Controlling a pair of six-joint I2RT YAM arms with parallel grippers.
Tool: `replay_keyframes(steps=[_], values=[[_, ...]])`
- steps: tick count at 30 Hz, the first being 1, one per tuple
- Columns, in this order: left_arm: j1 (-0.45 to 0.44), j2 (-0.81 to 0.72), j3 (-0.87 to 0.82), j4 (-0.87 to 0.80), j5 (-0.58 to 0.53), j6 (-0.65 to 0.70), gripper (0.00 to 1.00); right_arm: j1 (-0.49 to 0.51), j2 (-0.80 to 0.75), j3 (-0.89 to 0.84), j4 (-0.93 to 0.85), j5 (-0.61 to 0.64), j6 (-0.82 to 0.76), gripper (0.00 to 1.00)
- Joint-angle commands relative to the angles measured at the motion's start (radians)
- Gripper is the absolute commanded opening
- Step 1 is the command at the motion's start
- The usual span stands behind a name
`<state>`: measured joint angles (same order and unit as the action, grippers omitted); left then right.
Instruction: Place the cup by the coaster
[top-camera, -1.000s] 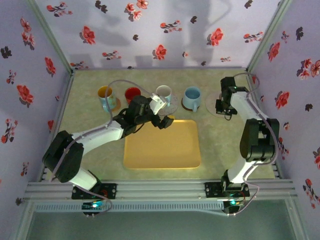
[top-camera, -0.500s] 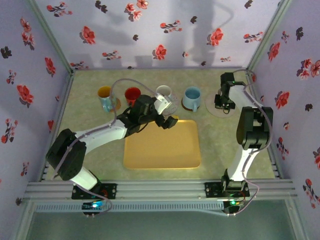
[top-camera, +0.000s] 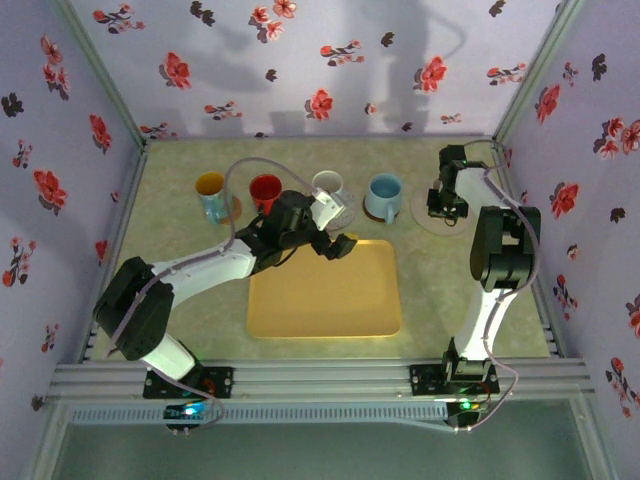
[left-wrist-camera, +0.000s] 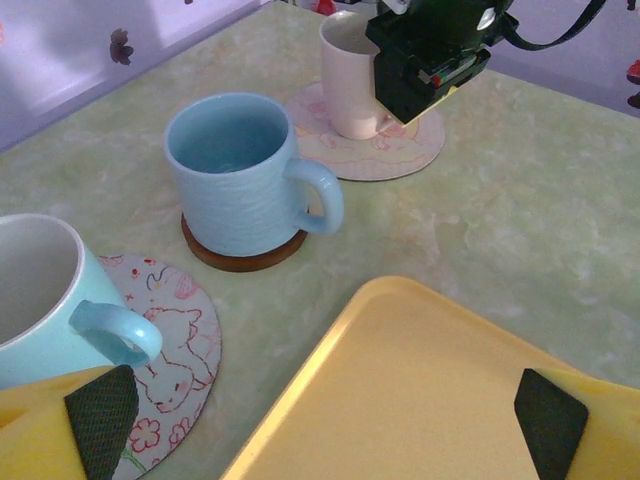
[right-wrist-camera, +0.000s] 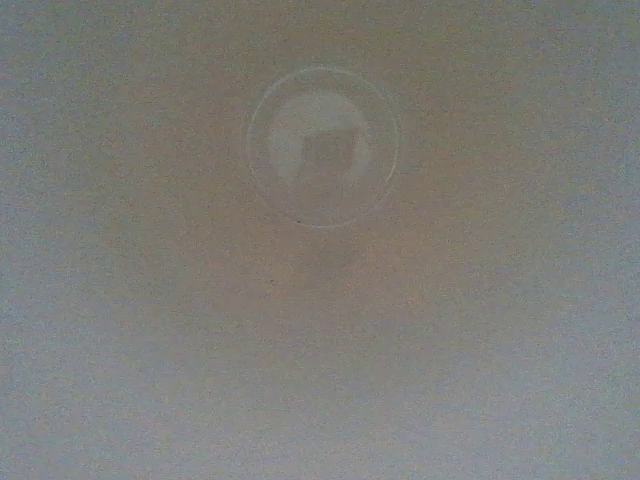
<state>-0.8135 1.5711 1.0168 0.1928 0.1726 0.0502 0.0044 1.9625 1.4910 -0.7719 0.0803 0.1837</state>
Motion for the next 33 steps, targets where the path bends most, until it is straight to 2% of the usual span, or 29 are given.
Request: replay_keyframes(steps=[1,14,21,24,26,33], values=[[-0.01,0.016,0.045,-0.018,-0.018,-0.015,1.0,-0.004,-0.002,0.031,-0.009,0.007,0.0,0.16],[-0.018,0.013,0.063,-0.059,-0.031,-0.007,1.0,-0.004,-0.054,0.0,-0.009,0.006,0.003,0.4],[-0.019,-0.002,0.09,-0.088,-0.041,0.0,1.0,-0.003,-0.163,-0.049,-0.001,0.004,0.015,0.52],[-0.02,-0.023,0.126,-0.139,-0.061,0.019,1.0,0.002,-0.248,-0.082,0.017,0.013,0.026,0.65],[-0.021,-0.041,0.138,-0.151,-0.082,0.032,1.0,0.005,-0.301,-0.096,0.018,0.025,0.029,0.78],[-0.019,-0.088,0.197,-0.15,-0.221,0.052,1.0,0.03,-0.49,-0.136,0.044,0.063,0.022,1.0]])
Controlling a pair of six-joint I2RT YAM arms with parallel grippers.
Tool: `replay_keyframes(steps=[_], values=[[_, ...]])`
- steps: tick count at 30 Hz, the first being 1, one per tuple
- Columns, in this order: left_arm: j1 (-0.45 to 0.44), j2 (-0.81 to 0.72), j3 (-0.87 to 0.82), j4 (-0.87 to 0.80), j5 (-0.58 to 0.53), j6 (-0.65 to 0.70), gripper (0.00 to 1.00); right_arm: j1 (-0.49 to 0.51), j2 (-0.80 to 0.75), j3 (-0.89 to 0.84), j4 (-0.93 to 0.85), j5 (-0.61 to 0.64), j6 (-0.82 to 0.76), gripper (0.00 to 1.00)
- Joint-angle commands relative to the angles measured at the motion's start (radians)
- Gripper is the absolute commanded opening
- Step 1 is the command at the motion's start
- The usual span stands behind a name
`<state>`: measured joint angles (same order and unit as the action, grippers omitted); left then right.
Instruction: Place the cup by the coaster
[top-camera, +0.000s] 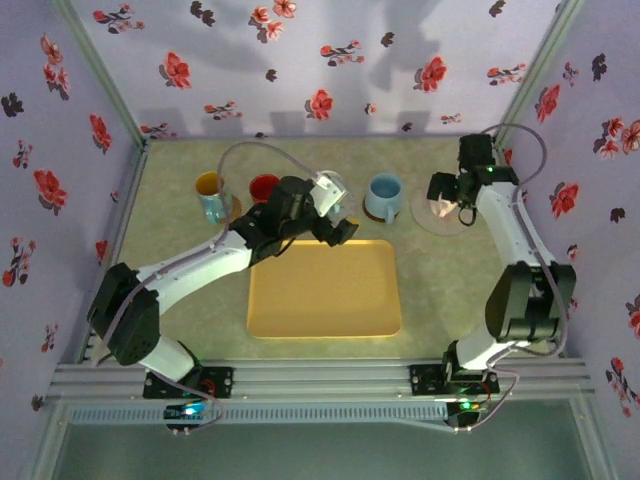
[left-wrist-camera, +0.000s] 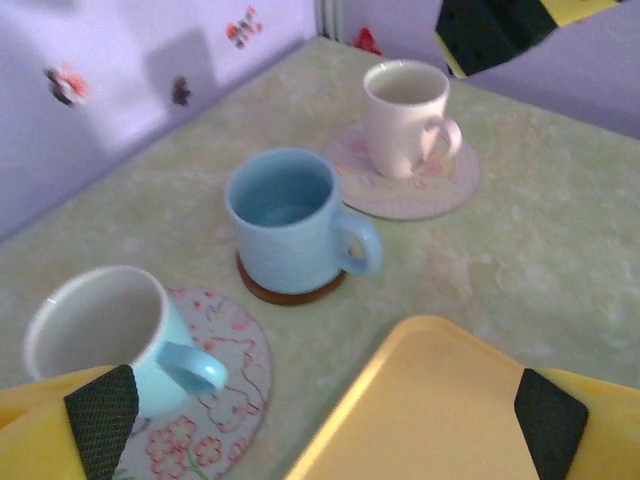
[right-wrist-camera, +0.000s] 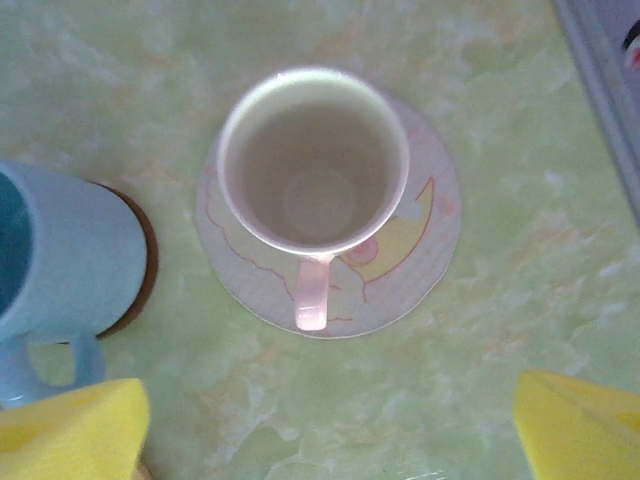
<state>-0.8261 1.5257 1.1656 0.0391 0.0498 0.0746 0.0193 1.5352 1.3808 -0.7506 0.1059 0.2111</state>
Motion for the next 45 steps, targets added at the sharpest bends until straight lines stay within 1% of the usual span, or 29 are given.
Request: replay_keyframes(steps=[1,4,6,11,14,18,22,26,30,33,35,40,43,45], values=[[-0.008,-0.047,0.055,0.015,-0.126,0.025,1.0,0.024,-0.088,-0.032,0.028,0.05,-0.01,1.0],[-0.007,-0.066,0.062,0.057,-0.2,0.024,1.0,0.057,-0.177,-0.064,0.058,0.094,-0.027,1.0],[-0.007,-0.087,0.063,0.065,-0.249,0.037,1.0,0.066,-0.248,-0.104,0.093,0.095,-0.024,1.0],[0.004,-0.156,0.027,0.057,-0.391,0.09,1.0,0.079,-0.456,-0.288,0.249,0.079,-0.019,1.0],[0.043,-0.21,-0.031,0.054,-0.438,0.131,1.0,0.08,-0.574,-0.411,0.346,0.087,-0.014,1.0],[0.123,-0.289,-0.112,0.046,-0.479,0.114,1.0,0.08,-0.717,-0.578,0.489,0.114,-0.011,1.0],[0.182,-0.364,-0.184,0.03,-0.511,0.102,1.0,0.08,-0.836,-0.73,0.62,0.167,-0.012,1.0],[0.235,-0.451,-0.308,0.079,-0.546,0.072,1.0,0.08,-0.935,-0.857,0.742,0.186,-0.028,1.0],[0.293,-0.528,-0.466,0.183,-0.624,0.026,1.0,0.08,-0.954,-0.946,0.824,0.165,-0.073,1.0],[0.337,-0.573,-0.552,0.221,-0.681,-0.002,1.0,0.079,-0.933,-0.996,0.853,0.218,-0.053,1.0],[0.37,-0.593,-0.601,0.222,-0.69,-0.017,1.0,0.079,-0.912,-1.022,0.871,0.283,-0.023,1.0],[0.436,-0.603,-0.706,0.246,-0.7,-0.067,1.0,0.078,-0.852,-1.116,1.013,0.324,-0.029,1.0],[0.469,-0.598,-0.776,0.31,-0.725,-0.099,1.0,0.072,-0.816,-1.156,1.085,0.352,-0.044,1.0],[0.493,-0.592,-0.823,0.375,-0.729,-0.146,1.0,0.065,-0.787,-1.177,1.126,0.374,-0.048,1.0]])
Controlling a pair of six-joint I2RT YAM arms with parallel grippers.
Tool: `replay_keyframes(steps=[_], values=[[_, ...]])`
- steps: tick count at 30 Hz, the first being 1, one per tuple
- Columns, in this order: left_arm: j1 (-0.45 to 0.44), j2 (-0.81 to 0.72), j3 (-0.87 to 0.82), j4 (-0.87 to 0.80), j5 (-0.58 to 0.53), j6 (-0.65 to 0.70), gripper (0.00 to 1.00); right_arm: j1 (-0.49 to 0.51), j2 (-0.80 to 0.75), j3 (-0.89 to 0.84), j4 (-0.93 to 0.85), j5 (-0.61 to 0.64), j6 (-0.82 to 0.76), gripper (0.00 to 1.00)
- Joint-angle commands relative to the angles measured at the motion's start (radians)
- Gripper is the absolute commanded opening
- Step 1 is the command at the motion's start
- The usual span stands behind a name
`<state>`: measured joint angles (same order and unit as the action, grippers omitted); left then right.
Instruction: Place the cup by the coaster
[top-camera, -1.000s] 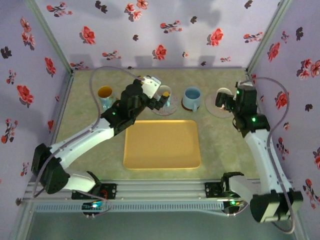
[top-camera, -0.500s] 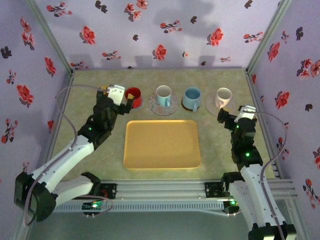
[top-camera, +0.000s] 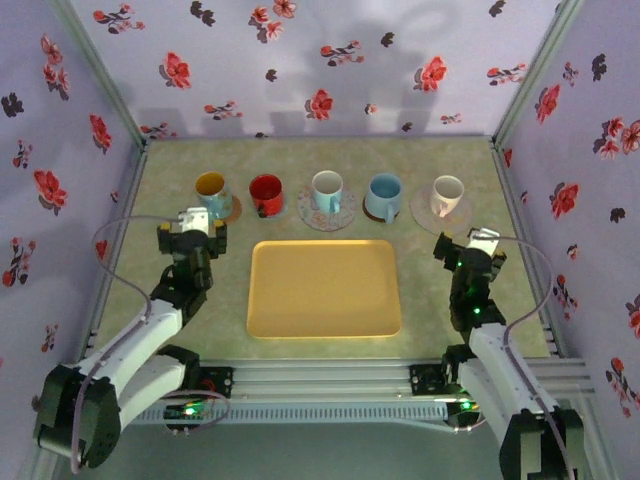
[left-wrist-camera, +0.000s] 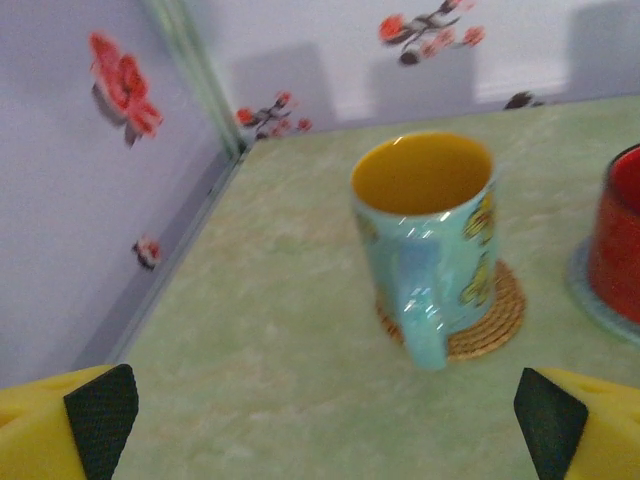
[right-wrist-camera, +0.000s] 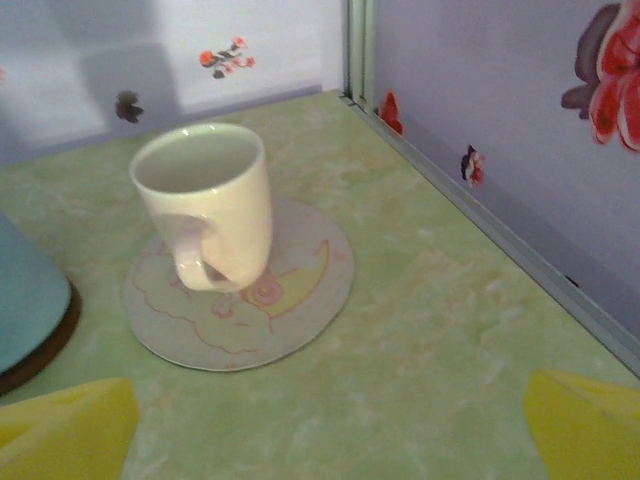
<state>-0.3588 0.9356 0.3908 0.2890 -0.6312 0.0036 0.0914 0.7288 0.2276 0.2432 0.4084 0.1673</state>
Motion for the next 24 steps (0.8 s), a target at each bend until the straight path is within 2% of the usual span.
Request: replay_keyframes(steps=[1,10,17,21,24], values=[[0.04,0.007,-0.068,0.159,-0.047,-0.087,1.0,-0.013,0.036,-0.035,0.162,0.075,-0.006,1.0],[0.13,0.173,-0.131,0.335,-0.035,-0.103,1.0,-0.069,0.272,-0.045,0.37,0.071,0.004,1.0],[0.17,0.358,-0.129,0.585,0.043,-0.041,1.0,-0.083,0.487,0.033,0.494,-0.016,-0.053,1.0],[0.211,0.445,-0.096,0.639,0.128,0.012,1.0,-0.087,0.558,0.107,0.433,-0.06,-0.068,0.99],[0.246,0.55,-0.097,0.75,0.163,0.002,1.0,-0.09,0.572,0.125,0.416,-0.099,-0.075,0.99]])
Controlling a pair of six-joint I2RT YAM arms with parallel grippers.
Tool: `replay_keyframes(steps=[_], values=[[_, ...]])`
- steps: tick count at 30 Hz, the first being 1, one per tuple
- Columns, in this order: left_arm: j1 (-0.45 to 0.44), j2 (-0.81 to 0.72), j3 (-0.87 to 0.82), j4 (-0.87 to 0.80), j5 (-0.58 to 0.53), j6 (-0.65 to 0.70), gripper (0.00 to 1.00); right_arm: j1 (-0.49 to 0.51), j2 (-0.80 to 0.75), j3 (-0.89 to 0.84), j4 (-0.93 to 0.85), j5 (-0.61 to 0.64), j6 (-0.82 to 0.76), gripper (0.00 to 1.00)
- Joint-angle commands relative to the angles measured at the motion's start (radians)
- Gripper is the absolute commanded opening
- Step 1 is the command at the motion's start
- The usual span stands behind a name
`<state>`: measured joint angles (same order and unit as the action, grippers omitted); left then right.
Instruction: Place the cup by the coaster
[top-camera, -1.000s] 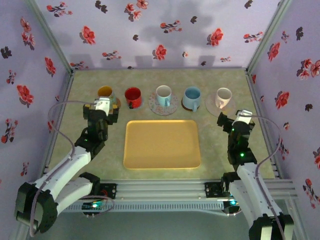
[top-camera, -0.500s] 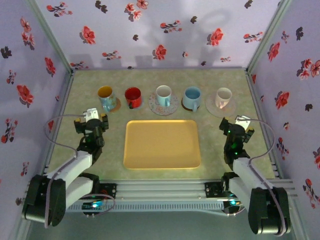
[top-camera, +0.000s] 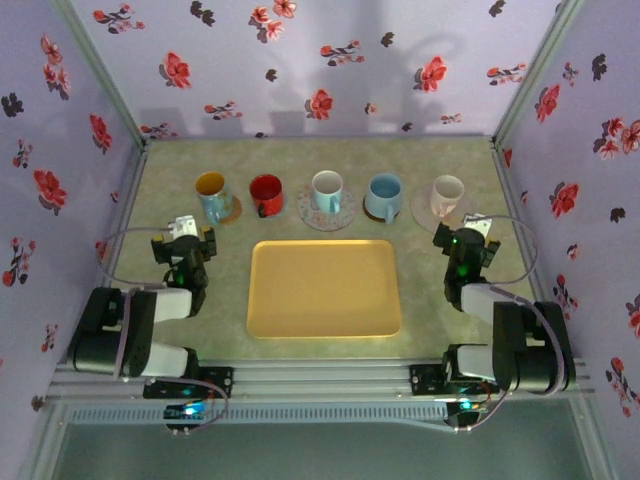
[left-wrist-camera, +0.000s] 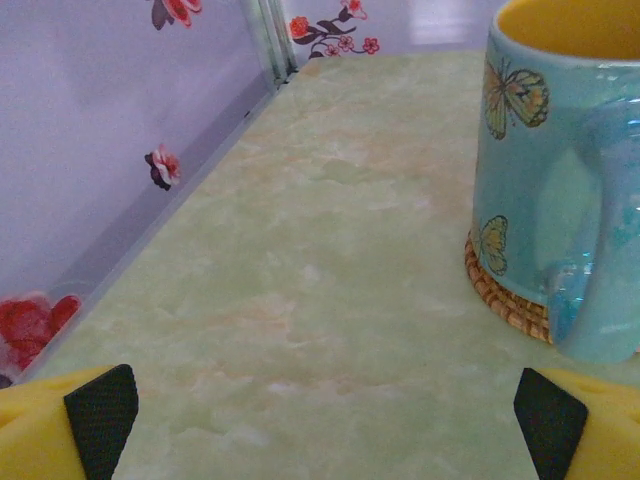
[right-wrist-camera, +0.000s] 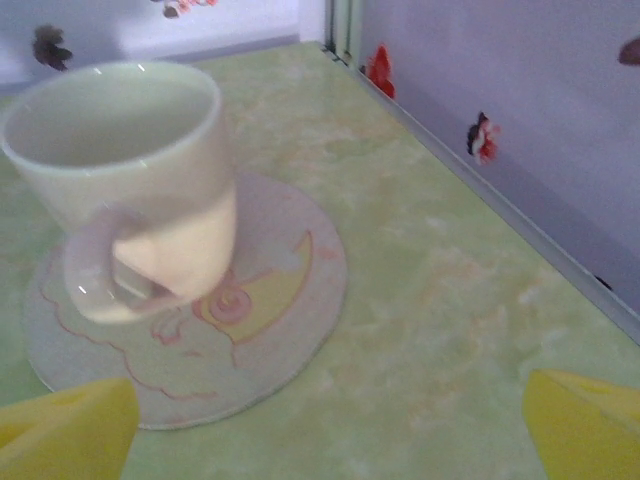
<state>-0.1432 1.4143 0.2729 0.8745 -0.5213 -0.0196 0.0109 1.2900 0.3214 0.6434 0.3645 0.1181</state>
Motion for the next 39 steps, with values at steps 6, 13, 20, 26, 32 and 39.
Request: replay_keyframes(steps=[6,13,20,26,32,39], values=[[0.065,0.145,0.032,0.217,0.175,0.023,1.0,-0.016,0.099,0.035,0.142,-0.176,0.003,0.99],[0.087,0.138,0.08,0.114,0.19,-0.001,1.0,-0.017,0.24,0.065,0.193,-0.188,0.008,0.99],[0.099,0.134,0.104,0.057,0.197,-0.005,1.0,-0.01,0.252,0.079,0.187,-0.178,-0.003,1.0],[0.099,0.134,0.102,0.06,0.198,-0.005,1.0,0.0,0.25,0.078,0.185,-0.167,-0.011,1.0],[0.099,0.134,0.101,0.061,0.199,-0.005,1.0,0.0,0.251,0.078,0.183,-0.167,-0.012,1.0],[0.099,0.133,0.101,0.061,0.198,-0.005,1.0,0.0,0.252,0.078,0.184,-0.168,-0.011,1.0]])
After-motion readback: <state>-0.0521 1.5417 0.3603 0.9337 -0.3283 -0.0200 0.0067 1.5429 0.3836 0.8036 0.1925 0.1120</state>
